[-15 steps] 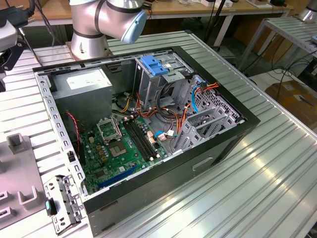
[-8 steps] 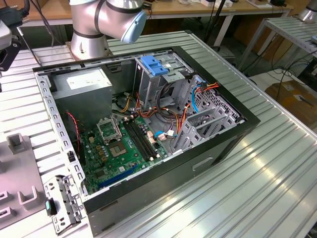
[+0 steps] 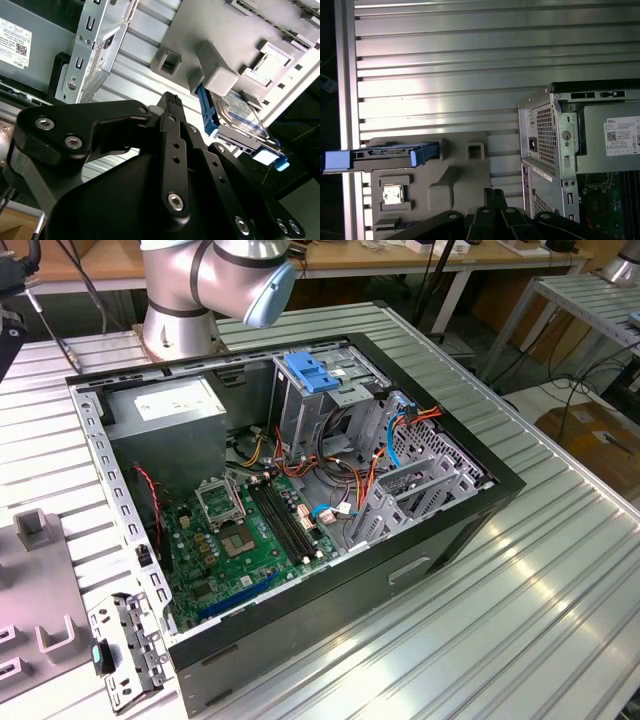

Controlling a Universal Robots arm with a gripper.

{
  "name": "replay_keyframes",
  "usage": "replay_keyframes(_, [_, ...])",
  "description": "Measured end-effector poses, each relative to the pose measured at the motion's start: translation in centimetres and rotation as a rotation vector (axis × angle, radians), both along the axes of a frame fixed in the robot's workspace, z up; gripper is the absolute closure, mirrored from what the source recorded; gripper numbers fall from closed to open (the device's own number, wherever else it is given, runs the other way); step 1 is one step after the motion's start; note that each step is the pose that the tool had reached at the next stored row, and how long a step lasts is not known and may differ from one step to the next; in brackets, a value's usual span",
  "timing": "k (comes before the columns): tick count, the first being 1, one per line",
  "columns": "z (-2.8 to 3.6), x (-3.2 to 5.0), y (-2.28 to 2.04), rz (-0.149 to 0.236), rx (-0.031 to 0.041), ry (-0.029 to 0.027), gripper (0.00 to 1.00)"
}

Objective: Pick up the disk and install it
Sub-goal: 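Reach for the disk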

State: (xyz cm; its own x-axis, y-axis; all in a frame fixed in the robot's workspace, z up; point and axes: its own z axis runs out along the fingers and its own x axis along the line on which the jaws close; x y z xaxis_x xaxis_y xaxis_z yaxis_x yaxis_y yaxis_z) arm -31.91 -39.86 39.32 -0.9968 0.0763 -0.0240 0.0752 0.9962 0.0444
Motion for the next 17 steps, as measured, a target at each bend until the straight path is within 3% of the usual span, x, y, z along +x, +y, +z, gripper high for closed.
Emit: replay_keyframes(17, [0.00, -2.60, 0.00, 0.000, -0.0001, 0.0001, 0.89])
